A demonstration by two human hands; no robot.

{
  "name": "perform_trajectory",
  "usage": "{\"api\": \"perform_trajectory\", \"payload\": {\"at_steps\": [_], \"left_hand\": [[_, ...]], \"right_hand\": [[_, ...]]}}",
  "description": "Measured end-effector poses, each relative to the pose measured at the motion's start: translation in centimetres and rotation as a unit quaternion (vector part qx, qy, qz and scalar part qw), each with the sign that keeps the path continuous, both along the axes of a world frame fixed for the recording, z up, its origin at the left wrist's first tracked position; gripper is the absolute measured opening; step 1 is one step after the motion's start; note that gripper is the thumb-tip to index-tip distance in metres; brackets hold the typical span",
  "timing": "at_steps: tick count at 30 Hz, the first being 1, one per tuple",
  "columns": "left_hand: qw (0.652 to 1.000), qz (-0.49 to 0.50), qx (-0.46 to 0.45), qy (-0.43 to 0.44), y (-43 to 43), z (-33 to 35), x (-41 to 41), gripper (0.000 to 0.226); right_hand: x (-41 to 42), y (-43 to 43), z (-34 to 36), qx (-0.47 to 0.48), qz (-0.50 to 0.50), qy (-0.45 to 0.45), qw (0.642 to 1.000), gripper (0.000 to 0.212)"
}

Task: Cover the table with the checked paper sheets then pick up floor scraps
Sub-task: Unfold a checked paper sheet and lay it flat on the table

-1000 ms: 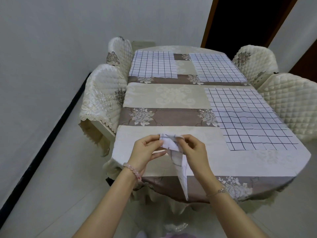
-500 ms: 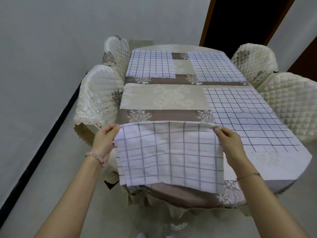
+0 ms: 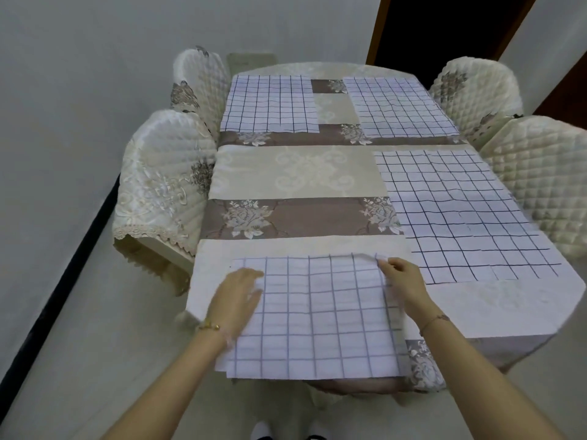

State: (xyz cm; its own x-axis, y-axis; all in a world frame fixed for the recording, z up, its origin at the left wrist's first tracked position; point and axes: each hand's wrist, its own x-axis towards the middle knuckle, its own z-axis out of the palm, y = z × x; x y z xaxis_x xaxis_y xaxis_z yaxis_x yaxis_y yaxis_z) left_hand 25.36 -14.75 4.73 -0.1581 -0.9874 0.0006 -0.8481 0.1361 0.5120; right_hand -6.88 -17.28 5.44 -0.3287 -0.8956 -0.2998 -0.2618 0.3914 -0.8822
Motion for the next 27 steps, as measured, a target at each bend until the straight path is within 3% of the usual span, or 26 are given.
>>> {"api": "perform_trajectory", "payload": {"at_steps": [3, 5, 10, 16, 19, 24, 27], "left_hand": [[0.979, -0.154, 0.037, -0.127, 3.3, -2.6, -2.2, 0.046], [0.965, -0.173, 0.061, -0.186, 4.3, -3.7, -2.7, 0.05], [0.953, -0.17, 0.125, -0.22, 4.3, -4.3, -2.8, 0.066], [0.957, -0.144, 0.09, -0.233, 3.5, -4.2, -2.7, 0.07], [0.965, -0.155, 0.07, -0.199, 3.7, -3.8, -3.5, 0.08], [0.983, -0.164, 0.085, -0.017, 5.9, -0.8, -6.9, 0.101], [0.973, -0.198, 0.107, 0.06, 7.8, 2.1, -10.3, 0.085]], "right_hand": [[-0.6, 0.3, -0.3, 0.034, -0.006, -0.008, 0.999, 0.017], [-1.0, 1.0, -0.4, 0.057, -0.016, -0.025, 0.998, 0.018], [-1.5, 5.5, -0.9, 0.121, 0.001, -0.049, 0.991, 0.019], [-0.9, 11.2, -1.7, 0.15, 0.009, -0.066, 0.986, 0.018], [-0.4, 13.2, -1.9, 0.145, -0.002, -0.084, 0.986, 0.011], [1.1, 14.4, -0.7, 0.095, -0.024, -0.111, 0.989, 0.014], [2.0, 14.1, 0.7, 0.061, -0.017, -0.127, 0.99, 0.012]]}}
